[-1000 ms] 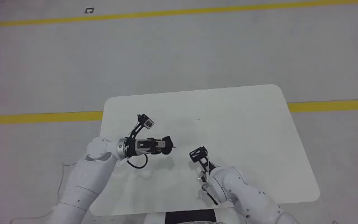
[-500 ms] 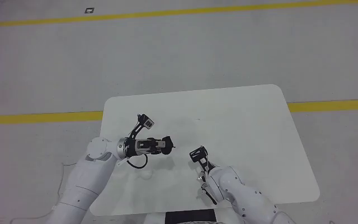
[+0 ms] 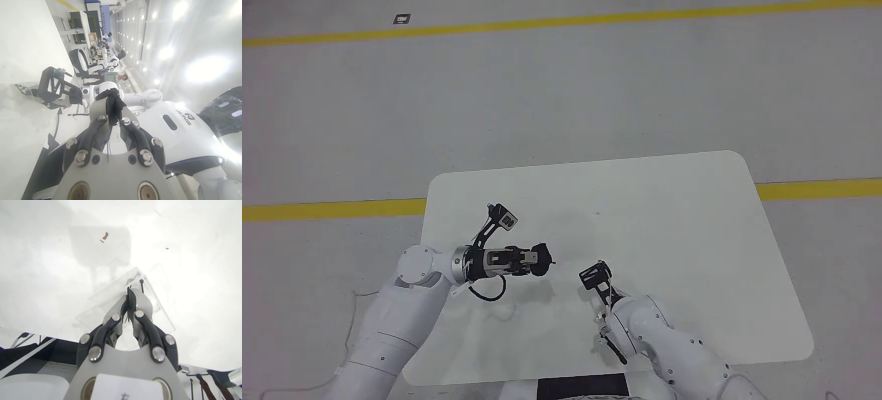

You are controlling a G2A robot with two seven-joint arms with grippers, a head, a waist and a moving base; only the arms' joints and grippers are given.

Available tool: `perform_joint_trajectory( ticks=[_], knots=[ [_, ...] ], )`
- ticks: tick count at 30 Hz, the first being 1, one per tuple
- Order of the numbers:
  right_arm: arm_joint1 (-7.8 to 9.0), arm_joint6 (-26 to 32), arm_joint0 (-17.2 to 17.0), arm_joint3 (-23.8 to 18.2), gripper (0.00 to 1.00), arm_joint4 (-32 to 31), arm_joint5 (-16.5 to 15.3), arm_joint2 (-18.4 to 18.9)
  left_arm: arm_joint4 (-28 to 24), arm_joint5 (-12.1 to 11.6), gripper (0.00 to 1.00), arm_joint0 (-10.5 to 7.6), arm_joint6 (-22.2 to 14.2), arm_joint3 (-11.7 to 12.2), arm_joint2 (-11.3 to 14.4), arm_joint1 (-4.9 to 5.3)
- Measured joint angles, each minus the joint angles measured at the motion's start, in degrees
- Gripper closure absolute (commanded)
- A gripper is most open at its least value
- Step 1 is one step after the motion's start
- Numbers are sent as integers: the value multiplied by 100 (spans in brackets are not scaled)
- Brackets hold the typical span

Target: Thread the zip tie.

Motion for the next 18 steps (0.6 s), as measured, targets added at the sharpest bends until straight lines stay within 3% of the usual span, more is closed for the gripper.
perform_joint_trajectory(
  ticks=[18],
  knots=[
    [70,0,-688,-985,100,-157,-319,530,0,0,100,0,0,0,0,0]
  ],
)
